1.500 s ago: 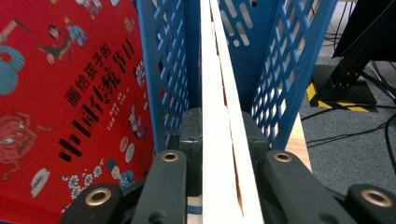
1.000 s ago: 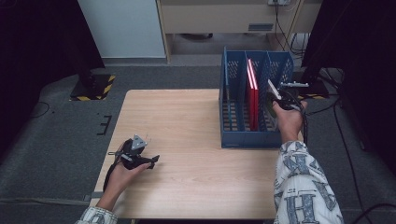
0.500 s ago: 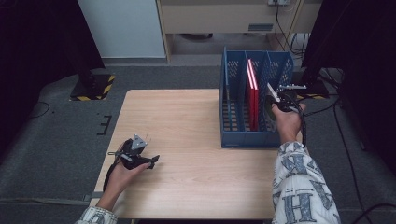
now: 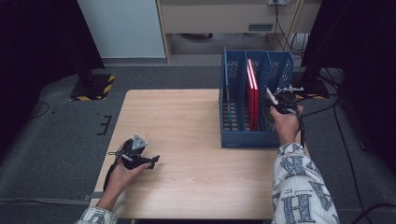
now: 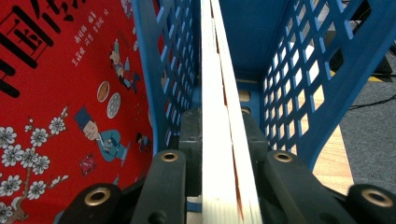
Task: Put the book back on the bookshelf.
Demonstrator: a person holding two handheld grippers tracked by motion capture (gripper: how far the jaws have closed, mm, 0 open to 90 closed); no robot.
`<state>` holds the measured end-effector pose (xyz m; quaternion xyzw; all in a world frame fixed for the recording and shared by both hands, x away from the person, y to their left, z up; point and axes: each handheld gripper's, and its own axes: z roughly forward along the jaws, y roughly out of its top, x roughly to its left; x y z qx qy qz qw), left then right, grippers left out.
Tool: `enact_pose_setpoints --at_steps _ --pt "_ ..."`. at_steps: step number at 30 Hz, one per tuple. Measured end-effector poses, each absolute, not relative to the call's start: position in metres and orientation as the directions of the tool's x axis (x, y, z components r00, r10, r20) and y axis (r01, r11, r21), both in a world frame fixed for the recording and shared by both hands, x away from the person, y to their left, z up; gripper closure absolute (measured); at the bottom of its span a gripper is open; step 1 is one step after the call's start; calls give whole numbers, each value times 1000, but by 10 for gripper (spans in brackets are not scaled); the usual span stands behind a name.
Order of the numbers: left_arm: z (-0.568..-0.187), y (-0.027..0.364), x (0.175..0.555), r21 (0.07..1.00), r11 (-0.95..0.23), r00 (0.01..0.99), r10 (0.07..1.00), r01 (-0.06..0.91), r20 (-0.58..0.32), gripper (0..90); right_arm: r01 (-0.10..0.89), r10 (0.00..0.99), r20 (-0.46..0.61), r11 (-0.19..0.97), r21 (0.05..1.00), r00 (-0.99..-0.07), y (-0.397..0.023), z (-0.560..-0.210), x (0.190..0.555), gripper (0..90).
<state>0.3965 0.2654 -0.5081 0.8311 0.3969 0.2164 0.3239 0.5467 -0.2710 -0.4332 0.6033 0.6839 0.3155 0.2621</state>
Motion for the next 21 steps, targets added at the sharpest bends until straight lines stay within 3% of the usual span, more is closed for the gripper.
enact_pose_setpoints --at_steps 21 --pt "-507 265 396 712 -476 592 799 516 106 61 690 987 4 109 715 -161 -270 -436 543 758"
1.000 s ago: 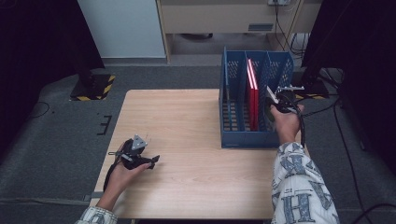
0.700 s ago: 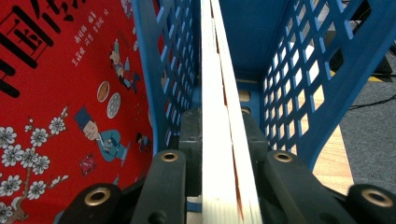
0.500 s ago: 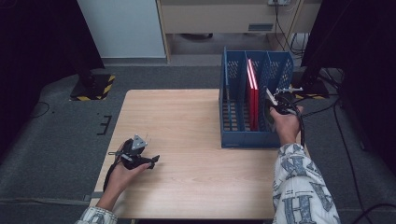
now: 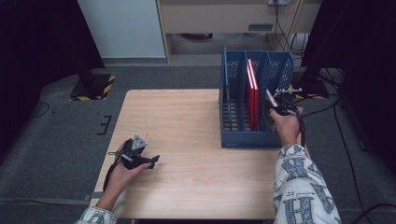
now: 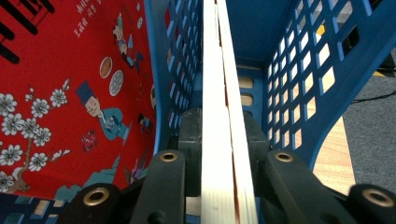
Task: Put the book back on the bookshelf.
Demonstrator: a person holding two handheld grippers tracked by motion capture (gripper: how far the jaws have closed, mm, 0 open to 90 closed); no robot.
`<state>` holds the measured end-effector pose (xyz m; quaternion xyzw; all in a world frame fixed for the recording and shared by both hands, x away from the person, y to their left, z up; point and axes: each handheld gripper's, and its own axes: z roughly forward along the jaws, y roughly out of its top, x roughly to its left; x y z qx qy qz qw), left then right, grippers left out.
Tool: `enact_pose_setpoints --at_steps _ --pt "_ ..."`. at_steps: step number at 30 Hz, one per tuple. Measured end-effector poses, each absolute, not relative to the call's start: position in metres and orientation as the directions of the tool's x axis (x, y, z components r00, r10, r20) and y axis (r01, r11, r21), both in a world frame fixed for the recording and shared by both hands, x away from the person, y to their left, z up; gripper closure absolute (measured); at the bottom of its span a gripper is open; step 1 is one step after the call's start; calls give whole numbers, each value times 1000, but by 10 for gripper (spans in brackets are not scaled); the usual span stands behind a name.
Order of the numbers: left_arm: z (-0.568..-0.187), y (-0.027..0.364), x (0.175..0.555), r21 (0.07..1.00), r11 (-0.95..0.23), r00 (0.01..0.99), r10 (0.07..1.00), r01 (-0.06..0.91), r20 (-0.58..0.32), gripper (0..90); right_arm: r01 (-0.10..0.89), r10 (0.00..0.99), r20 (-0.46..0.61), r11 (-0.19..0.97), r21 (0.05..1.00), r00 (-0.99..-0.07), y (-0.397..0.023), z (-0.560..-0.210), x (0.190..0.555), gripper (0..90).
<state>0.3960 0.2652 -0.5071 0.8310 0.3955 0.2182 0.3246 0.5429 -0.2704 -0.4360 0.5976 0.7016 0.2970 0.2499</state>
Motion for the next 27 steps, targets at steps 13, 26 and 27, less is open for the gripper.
enact_pose_setpoints --at_steps 13,26,27 --pt "-507 264 396 711 -480 595 797 514 109 61 707 987 10 109 698 -163 -274 -439 542 762" --pt "-507 263 396 709 -483 598 794 514 109 61 695 993 18 68 716 -116 -278 -438 549 766" --pt "-508 263 396 711 -481 597 795 513 107 61 695 994 22 59 717 -108 -278 -438 550 766"
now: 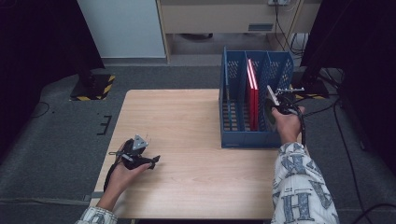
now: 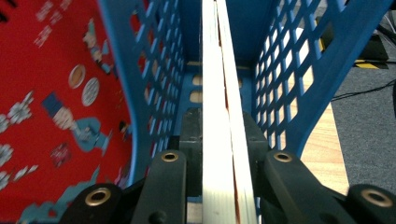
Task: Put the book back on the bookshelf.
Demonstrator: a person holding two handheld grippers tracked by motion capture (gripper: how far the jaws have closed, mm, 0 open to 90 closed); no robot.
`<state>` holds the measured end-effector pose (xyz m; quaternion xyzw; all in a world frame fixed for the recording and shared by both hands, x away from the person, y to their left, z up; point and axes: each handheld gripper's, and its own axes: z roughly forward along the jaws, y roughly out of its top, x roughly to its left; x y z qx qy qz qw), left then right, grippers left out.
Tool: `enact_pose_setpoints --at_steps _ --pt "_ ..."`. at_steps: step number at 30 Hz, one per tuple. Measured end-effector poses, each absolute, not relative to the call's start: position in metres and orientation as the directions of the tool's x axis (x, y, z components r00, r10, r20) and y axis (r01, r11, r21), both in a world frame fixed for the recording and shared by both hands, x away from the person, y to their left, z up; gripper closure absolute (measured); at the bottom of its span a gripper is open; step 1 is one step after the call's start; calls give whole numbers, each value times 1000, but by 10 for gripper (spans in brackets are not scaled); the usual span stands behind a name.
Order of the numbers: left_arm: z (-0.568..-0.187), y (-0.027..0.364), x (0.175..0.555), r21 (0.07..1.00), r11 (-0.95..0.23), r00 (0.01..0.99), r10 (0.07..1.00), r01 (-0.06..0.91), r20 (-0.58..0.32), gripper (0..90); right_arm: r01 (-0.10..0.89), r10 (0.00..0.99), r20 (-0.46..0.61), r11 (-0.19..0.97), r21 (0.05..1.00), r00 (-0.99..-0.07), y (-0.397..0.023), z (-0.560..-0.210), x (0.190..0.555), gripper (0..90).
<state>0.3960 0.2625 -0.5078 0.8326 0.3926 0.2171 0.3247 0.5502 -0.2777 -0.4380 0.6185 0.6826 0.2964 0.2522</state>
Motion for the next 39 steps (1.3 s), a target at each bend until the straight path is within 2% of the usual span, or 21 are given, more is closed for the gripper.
enact_pose_setpoints --at_steps 6,30,39 --pt "-508 263 397 710 -484 600 793 512 108 62 697 996 41 30 716 -84 -277 -439 559 764" --pt "-506 263 395 713 -486 598 793 506 116 63 703 988 9 102 704 -152 -271 -432 546 724" --pt "-506 261 395 708 -494 602 789 505 122 64 701 986 -5 123 702 -168 -273 -430 541 758"
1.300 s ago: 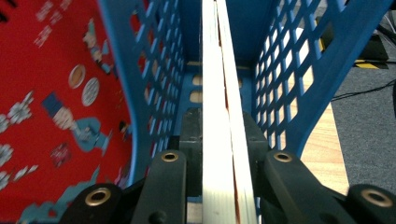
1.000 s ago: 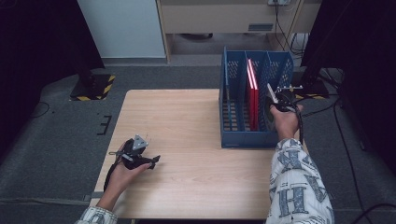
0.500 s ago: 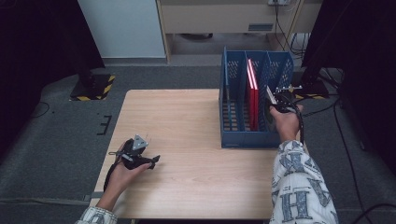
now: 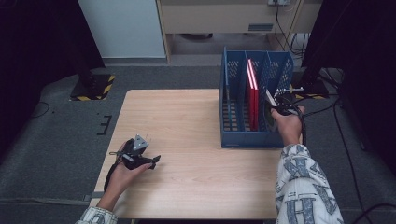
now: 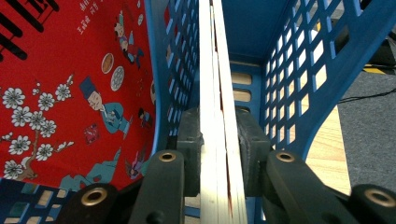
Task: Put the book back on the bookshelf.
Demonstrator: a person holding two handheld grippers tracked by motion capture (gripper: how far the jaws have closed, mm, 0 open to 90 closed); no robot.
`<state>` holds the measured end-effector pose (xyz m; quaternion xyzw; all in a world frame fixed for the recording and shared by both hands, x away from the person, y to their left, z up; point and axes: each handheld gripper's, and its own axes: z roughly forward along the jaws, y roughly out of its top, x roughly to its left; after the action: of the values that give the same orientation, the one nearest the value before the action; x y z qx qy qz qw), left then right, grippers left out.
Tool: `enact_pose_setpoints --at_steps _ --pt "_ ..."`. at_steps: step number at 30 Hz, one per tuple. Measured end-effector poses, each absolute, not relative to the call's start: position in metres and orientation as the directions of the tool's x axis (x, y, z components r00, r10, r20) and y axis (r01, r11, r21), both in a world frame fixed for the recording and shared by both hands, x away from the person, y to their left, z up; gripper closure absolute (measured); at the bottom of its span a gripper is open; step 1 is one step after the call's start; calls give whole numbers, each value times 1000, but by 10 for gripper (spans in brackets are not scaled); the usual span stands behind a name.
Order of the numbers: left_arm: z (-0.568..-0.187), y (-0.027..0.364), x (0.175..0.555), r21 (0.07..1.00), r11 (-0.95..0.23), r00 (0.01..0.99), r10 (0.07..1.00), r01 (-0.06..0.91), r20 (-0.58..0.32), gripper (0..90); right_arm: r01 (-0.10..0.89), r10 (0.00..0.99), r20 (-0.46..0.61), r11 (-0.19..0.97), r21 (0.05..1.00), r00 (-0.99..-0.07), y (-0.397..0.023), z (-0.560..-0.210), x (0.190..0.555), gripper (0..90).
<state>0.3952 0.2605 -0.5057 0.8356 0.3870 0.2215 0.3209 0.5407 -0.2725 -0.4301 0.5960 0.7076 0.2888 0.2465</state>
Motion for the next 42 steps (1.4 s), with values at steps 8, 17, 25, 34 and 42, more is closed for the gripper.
enact_pose_setpoints --at_steps 8,17,25,34,42 --pt "-506 261 396 708 -494 603 789 505 121 65 682 988 -19 119 721 -152 -273 -430 543 765" --pt "-507 261 396 707 -494 605 787 506 117 65 672 994 -26 92 735 -107 -269 -432 554 765" --pt "-507 262 396 707 -494 605 788 506 117 66 672 994 -23 90 735 -108 -262 -433 559 754" --pt "-506 261 395 709 -495 605 787 502 122 66 660 989 -8 103 745 -145 -261 -425 549 662" --pt "-504 260 394 711 -499 605 786 496 128 66 649 986 5 107 753 -167 -263 -421 533 635"
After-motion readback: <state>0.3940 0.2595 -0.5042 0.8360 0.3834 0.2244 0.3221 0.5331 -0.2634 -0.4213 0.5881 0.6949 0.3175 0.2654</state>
